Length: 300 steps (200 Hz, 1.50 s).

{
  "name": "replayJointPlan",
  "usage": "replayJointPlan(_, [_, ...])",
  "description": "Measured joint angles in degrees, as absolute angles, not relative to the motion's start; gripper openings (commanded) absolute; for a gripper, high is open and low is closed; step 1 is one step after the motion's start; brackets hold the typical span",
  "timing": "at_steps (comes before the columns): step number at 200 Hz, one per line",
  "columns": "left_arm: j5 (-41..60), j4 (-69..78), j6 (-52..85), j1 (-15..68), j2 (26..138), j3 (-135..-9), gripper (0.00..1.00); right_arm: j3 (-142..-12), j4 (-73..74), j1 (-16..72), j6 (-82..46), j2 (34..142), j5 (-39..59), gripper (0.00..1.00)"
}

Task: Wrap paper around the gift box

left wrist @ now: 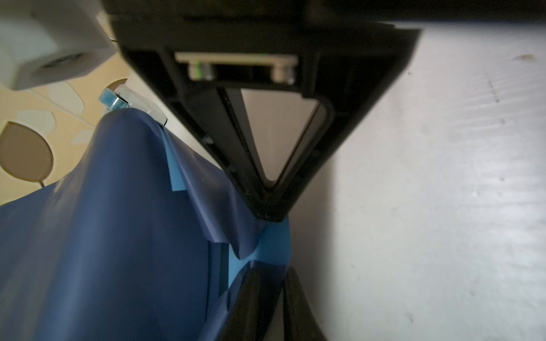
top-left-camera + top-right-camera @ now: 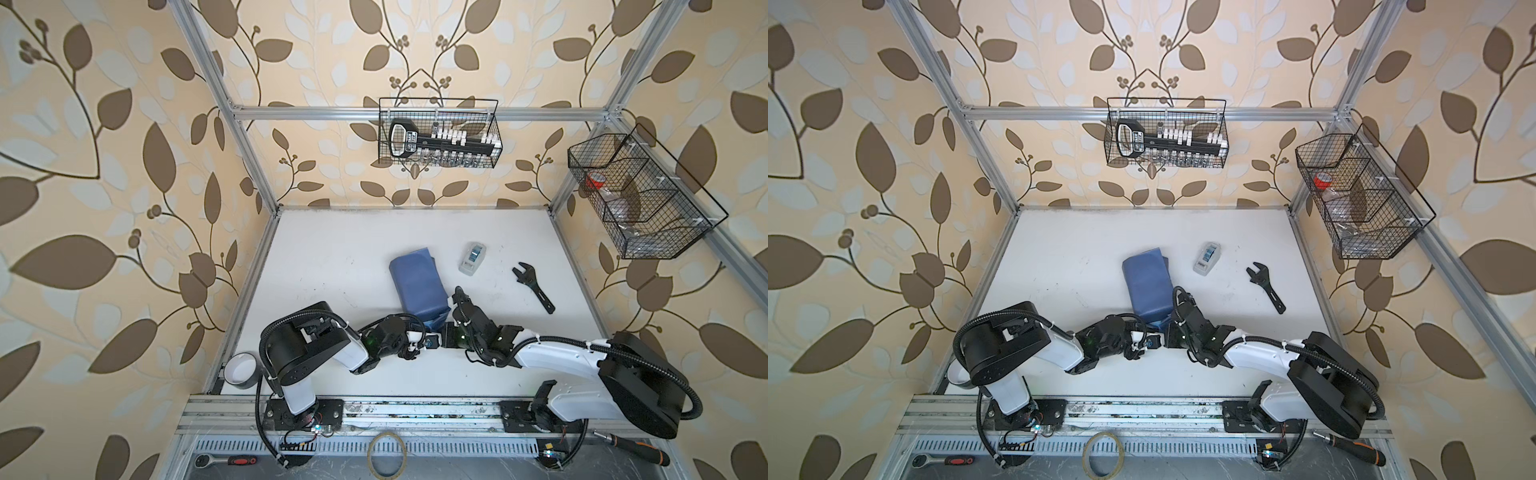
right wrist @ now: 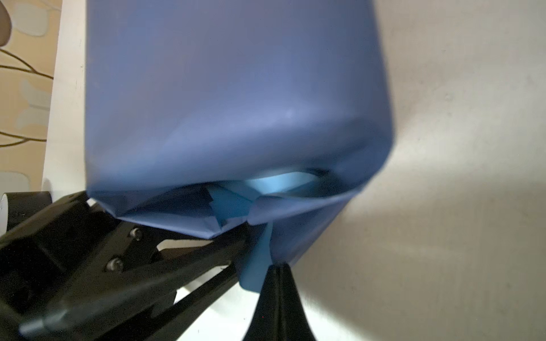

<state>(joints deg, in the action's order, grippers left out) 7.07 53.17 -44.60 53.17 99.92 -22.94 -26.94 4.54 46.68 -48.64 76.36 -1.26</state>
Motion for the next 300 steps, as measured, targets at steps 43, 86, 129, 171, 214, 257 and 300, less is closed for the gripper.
replayJointPlan(43, [7.05, 54.09, -44.60, 53.15, 100.36, -22.94, 0.10, -26.94, 4.54, 46.48, -48.84, 76.36, -1.02, 0.00])
replayJointPlan(86, [7.05, 54.63, -44.58, 53.15, 100.60, -22.94, 0.00, -26.94, 4.54, 46.37, -48.86, 76.36, -1.02, 0.00])
replayJointPlan(129, [6.48, 55.81, -44.36, 53.17, 100.71, -22.92, 0.00, -26.79, 4.60, 45.43, -48.88, 74.94, -0.67, 0.10])
replayJointPlan(171, [5.48, 58.04, -43.79, 53.17, 101.49, -22.00, 0.00, -26.65, 4.14, 42.74, -48.23, 69.73, 0.49, 0.27])
replayJointPlan(214, [5.34, 60.07, -42.85, 53.17, 101.78, -20.53, 0.00, -27.35, 0.08, 38.46, -44.07, 62.35, 0.58, 0.42])
replayJointPlan(257, [4.27, 62.98, -41.36, 53.17, 101.78, -19.38, 0.00, -36.77, -4.60, 34.98, -37.69, 67.59, -1.30, 0.63])
replayJointPlan(300, [3.86, 66.46, -40.05, 53.17, 102.67, -18.50, 0.00, -43.75, -4.93, 34.70, -32.27, 78.02, -3.01, 0.72])
